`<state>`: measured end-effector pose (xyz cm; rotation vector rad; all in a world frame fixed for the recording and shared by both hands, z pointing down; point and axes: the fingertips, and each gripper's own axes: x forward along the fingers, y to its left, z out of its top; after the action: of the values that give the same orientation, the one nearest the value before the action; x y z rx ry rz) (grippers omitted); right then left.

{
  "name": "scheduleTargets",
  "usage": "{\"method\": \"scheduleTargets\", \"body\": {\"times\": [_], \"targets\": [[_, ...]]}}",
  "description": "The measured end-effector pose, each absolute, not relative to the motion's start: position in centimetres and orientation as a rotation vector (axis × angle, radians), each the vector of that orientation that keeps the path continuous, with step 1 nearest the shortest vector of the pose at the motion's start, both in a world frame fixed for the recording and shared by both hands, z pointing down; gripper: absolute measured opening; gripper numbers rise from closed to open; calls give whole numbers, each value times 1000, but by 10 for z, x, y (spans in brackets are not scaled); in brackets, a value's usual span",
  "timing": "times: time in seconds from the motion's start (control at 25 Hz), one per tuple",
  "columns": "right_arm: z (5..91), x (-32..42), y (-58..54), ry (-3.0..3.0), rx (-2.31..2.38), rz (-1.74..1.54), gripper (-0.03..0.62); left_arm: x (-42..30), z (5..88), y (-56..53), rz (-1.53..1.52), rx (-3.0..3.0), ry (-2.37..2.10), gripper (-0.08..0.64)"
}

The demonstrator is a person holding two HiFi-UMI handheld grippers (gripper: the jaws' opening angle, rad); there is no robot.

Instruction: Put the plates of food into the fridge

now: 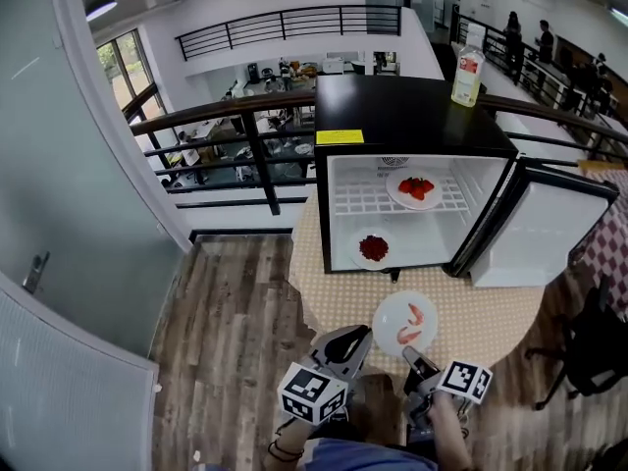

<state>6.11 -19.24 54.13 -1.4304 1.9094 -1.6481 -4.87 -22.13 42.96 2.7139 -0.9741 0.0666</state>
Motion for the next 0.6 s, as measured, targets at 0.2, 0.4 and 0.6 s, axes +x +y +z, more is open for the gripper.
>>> {"method": "scheduleTargets", "body": {"times": [0.2, 0.4, 0.6], "targets": [[543, 62, -208, 1862, -1493, -1623, 23, -53, 441, -244, 69, 2713, -905, 34], [545, 73, -216, 1830, -1535, -1614, 23, -48, 456, -257, 77, 2676, -856, 34], [546, 92, -232, 1770, -1509, -1628, 23, -32, 462, -262, 91, 2661, -813, 34]]}}
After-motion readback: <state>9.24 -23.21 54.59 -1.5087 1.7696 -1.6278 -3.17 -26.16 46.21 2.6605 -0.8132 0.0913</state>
